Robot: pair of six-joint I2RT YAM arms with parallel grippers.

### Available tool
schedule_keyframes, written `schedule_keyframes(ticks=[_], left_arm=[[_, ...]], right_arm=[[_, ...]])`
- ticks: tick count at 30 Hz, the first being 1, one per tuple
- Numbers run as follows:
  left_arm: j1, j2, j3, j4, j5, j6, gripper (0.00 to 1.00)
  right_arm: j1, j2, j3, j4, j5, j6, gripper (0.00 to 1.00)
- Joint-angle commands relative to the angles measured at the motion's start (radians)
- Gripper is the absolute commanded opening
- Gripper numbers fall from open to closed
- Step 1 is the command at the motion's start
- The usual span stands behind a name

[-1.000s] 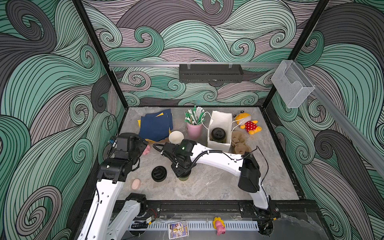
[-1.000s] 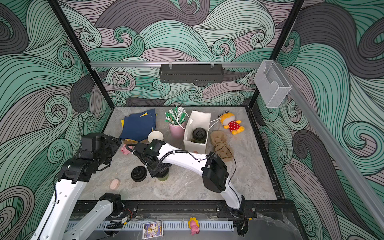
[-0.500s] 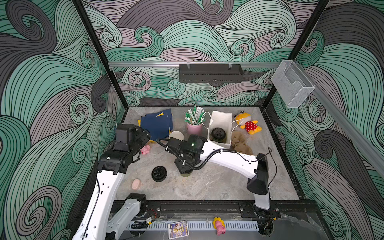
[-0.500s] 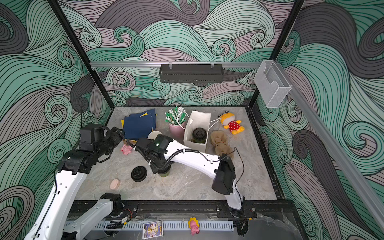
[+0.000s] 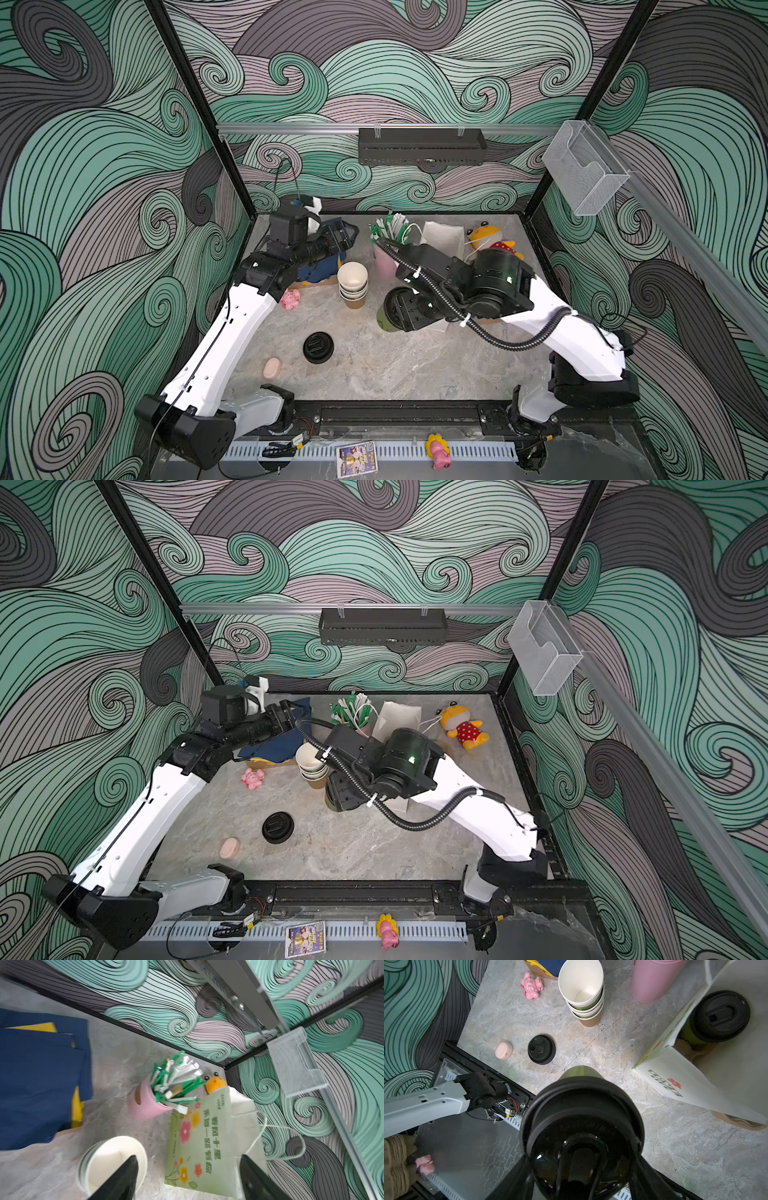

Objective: Pack the takeout coffee

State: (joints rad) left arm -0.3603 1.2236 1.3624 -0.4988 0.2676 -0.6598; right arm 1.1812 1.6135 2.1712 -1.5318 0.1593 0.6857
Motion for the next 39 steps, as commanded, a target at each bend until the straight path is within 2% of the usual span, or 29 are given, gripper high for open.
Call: schedule_keyframes(ticks=[1, 13, 20, 23, 29, 39], left_arm=[[-0.04, 0.039, 0.038, 0.094, 0.085, 0.051, 0.81], [-0.125, 0.191, 0.168, 0.159, 0.249, 0.111, 0.83], [-0.14, 0.287, 0.226, 0.122, 0.251, 0.13, 0.85], [-0.146, 0.311, 0.24, 0.108, 0.258, 0.135, 0.81], [-0.151, 0.329, 0.228, 0.124, 0.253, 0.114, 0.66], [-0.164, 0.369, 0.226, 0.152, 0.275, 0.098, 0.28]], right_arm=[[-0.037, -0.068, 0.025, -0.052, 0.039, 0.029, 0.64], [-0.197, -0.228, 0.067, -0.054, 0.05, 0.015, 0.63], [-0.312, -0.18, 0.118, -0.054, 0.103, -0.021, 0.66], [-0.367, -0.108, 0.153, -0.058, 0.081, -0.045, 0.65], [-0.424, 0.067, 0.272, -0.145, 0.049, -0.037, 0.64], [-0.485, 0.163, 0.274, -0.251, 0.069, 0.022, 0.63]])
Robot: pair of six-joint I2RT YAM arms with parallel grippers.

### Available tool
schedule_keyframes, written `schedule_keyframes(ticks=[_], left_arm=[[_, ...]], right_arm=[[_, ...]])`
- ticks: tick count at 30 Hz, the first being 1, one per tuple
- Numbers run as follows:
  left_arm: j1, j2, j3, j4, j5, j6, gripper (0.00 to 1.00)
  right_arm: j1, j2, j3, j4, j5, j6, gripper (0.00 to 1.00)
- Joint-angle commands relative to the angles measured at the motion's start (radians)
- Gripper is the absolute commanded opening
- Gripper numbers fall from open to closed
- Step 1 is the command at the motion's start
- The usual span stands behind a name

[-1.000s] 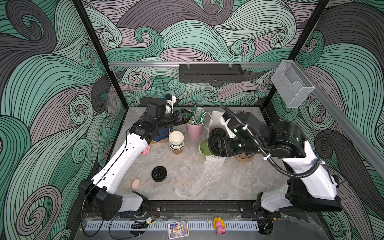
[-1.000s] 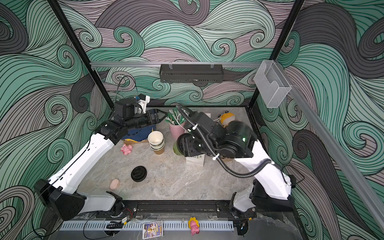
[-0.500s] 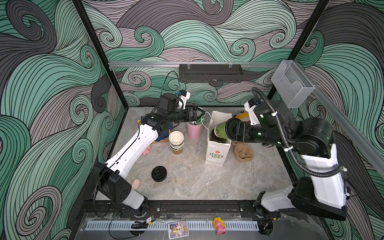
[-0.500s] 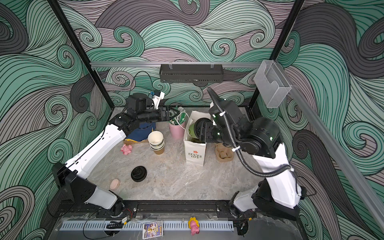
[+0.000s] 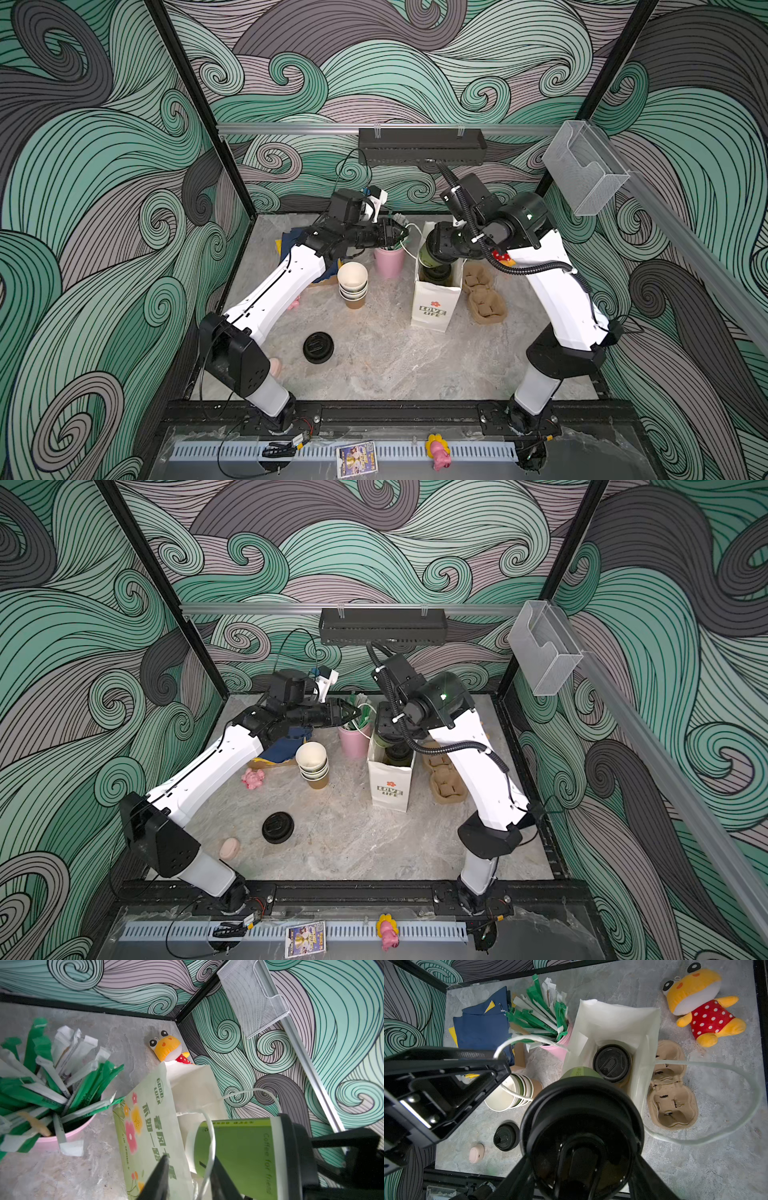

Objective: Pack the takeout coffee

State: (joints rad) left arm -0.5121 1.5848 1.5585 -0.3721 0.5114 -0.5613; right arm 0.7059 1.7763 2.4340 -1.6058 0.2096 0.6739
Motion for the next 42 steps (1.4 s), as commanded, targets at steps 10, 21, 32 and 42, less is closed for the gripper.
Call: schedule_keyframes(ticks=[10, 21, 32, 42], left_arm=[[-0.052, -0.054, -0.029, 0.021, 0.088, -0.018, 0.0], [-0.127, -0.147, -0.098, 0.068, 0.035, -0.107, 0.0], [-0.176, -0.235, -0.173, 0.073, -0.003, -0.11, 0.23], [-0.167, -0.288, -0.188, -0.046, -0.183, -0.061, 0.46]], right_arm=[[-0.026, -0.026, -0.056, -0.194, -0.007, 0.046, 0.62], [-0.042, -0.068, -0.171, -0.194, -0.099, -0.027, 0.62], [-0.05, -0.108, -0.301, -0.195, -0.131, -0.055, 0.62], [-0.034, -0.053, -0.294, -0.195, -0.156, -0.086, 0.62]])
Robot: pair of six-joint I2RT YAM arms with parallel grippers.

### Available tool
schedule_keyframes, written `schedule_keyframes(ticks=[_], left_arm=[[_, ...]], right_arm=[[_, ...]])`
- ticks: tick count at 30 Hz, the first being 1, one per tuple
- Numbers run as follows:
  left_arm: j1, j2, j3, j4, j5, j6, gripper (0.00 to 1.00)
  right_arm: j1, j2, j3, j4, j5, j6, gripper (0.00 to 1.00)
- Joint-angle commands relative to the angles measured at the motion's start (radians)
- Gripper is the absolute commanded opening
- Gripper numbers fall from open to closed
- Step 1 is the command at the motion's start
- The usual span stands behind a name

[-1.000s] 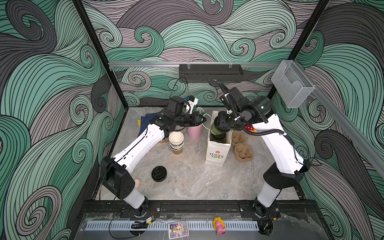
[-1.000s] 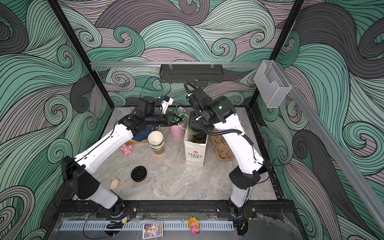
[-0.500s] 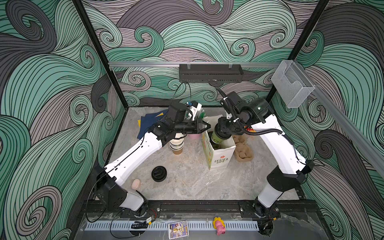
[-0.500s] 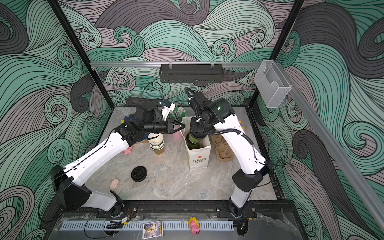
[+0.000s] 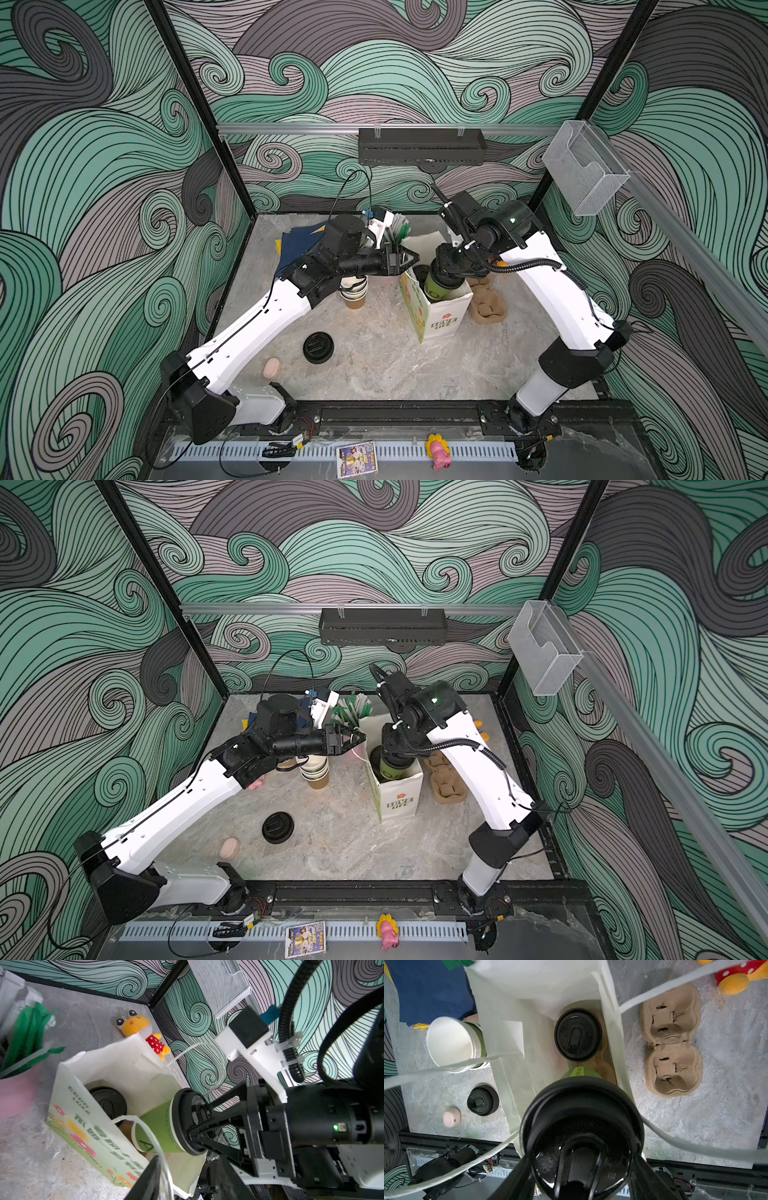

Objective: Pack the takeout coffee

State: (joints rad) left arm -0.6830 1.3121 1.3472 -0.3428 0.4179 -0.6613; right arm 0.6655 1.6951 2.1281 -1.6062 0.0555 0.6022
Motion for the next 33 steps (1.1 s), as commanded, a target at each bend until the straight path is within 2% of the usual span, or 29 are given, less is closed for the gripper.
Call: schedule_keyframes(ticks=[1, 4, 10, 16, 27, 33], left_arm=[[0.007, -0.013, 0.031, -0.097, -0.093, 0.049, 0.46], [0.017, -0.008, 0.042, -0.127, -0.092, 0.064, 0.4], [0.023, -0.009, 0.04, -0.125, -0.063, 0.084, 0.23], [0.029, -0.004, 0.032, -0.114, -0.026, 0.092, 0.13], [0.031, -0.005, 0.014, -0.093, -0.013, 0.095, 0.02], [0.033, -0.006, 0.009, -0.096, -0.02, 0.101, 0.0]], right_arm=[[0.009, 0.033, 0.01, -0.194, 0.002, -0.015, 0.62], [0.014, 0.05, 0.007, -0.194, 0.015, -0.019, 0.62], [0.019, 0.075, -0.03, -0.194, 0.03, -0.025, 0.62], [0.019, 0.093, -0.073, -0.193, 0.04, -0.039, 0.62], [0.018, 0.159, -0.058, -0.173, 0.025, -0.087, 0.62], [0.018, 0.146, -0.138, -0.124, 0.019, -0.084, 0.62]])
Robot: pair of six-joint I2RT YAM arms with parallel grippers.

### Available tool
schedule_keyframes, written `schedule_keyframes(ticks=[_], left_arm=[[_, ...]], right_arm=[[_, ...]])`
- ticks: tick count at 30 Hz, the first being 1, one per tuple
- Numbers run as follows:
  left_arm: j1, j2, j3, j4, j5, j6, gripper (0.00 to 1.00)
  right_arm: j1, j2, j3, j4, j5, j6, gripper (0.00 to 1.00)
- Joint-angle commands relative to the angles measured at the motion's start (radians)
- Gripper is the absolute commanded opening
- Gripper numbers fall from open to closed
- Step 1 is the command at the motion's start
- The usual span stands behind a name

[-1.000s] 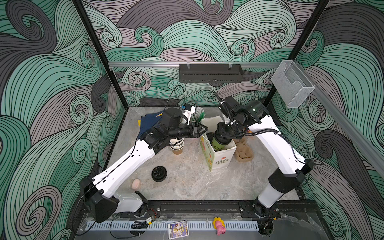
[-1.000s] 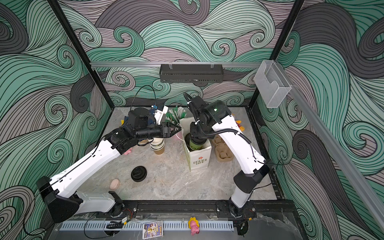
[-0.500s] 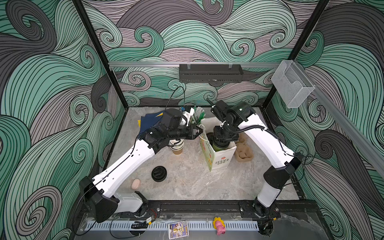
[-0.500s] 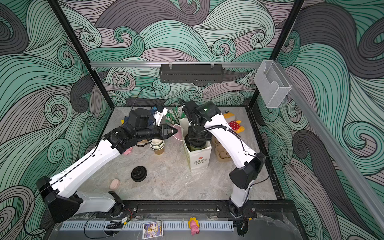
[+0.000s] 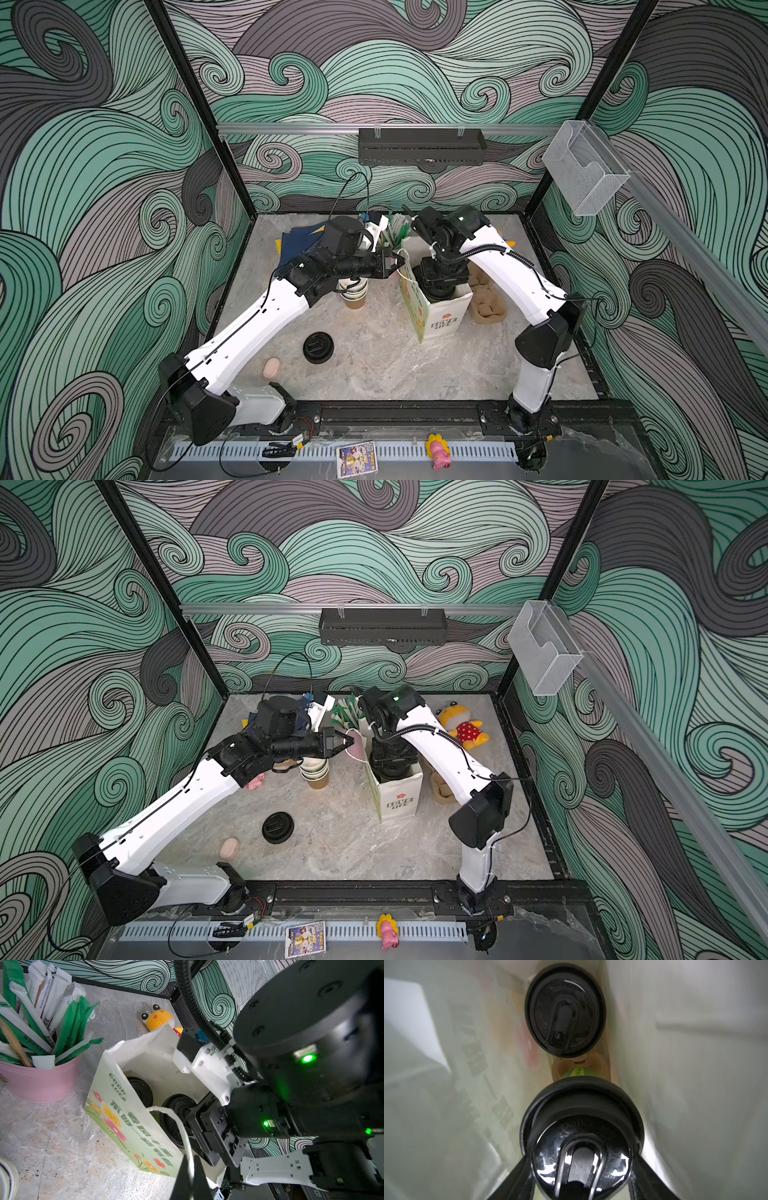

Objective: Pack the takeout coffee

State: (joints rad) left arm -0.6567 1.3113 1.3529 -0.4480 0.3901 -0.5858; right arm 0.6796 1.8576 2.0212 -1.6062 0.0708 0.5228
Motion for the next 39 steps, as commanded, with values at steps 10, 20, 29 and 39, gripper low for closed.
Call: schedule_keyframes(ticks=[10, 20, 29, 39], left_arm=[[0.012, -0.006, -0.008, 0.006, 0.0, 0.026, 0.0], [0.012, -0.006, -0.006, 0.001, 0.006, 0.036, 0.0], [0.014, 0.0, 0.007, -0.012, 0.006, 0.049, 0.0], [0.015, 0.001, 0.013, -0.017, 0.003, 0.057, 0.0]], right_arm=[[0.003, -0.03, -0.096, -0.038, -0.004, 0.007, 0.62], [0.001, -0.044, -0.174, 0.072, -0.032, -0.003, 0.61], [0.002, -0.041, -0.237, 0.147, -0.038, -0.013, 0.61], [0.002, -0.041, -0.308, 0.2, -0.042, -0.017, 0.6]])
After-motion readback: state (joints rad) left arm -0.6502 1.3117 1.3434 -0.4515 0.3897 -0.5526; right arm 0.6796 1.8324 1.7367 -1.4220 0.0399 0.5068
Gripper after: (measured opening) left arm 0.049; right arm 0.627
